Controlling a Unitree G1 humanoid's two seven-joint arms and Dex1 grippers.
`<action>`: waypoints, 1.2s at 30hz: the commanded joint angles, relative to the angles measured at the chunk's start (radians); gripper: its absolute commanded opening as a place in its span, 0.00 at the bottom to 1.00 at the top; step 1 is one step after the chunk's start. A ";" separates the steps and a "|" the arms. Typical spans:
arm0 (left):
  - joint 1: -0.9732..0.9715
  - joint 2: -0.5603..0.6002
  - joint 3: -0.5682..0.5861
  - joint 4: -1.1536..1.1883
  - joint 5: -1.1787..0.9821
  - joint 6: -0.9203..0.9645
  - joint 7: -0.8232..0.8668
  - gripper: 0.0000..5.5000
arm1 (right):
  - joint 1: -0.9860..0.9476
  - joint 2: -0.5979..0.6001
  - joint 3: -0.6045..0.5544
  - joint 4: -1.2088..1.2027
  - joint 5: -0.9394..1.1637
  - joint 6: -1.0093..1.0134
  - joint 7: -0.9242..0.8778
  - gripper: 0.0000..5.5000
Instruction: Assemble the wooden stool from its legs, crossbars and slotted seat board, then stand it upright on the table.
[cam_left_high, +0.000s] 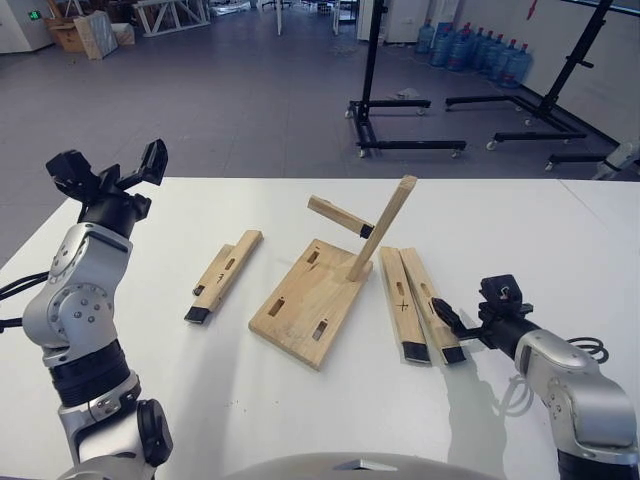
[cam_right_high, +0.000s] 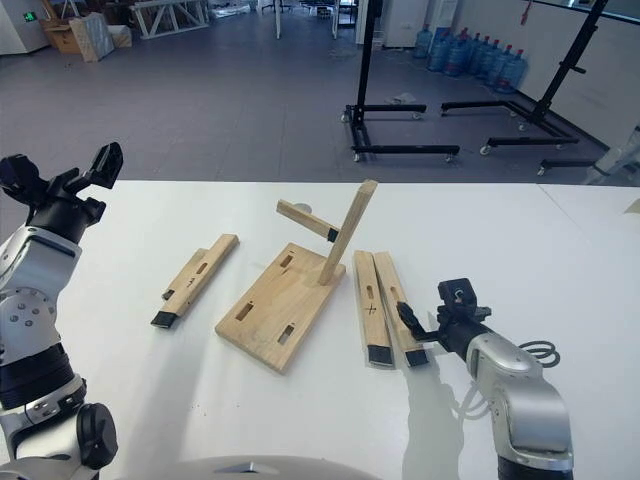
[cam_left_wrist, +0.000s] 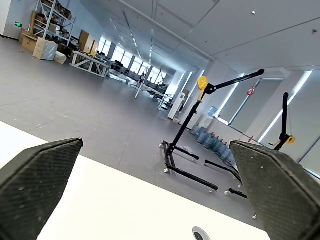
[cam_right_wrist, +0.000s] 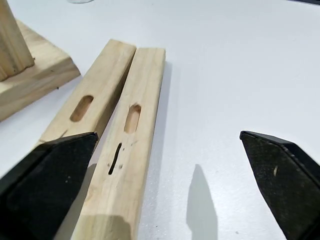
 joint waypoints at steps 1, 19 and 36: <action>0.011 -0.002 -0.004 0.002 0.003 -0.011 -0.004 0.98 | 0.013 -0.023 0.014 0.014 0.020 -0.025 0.026 0.95; 0.026 -0.018 -0.020 0.004 0.005 -0.031 -0.010 0.98 | 0.064 -0.071 0.149 0.107 -0.069 -0.142 0.005 0.86; 0.027 -0.008 -0.020 0.038 0.020 -0.053 -0.022 0.98 | -0.002 -0.104 0.127 0.122 -0.018 -0.045 0.033 0.38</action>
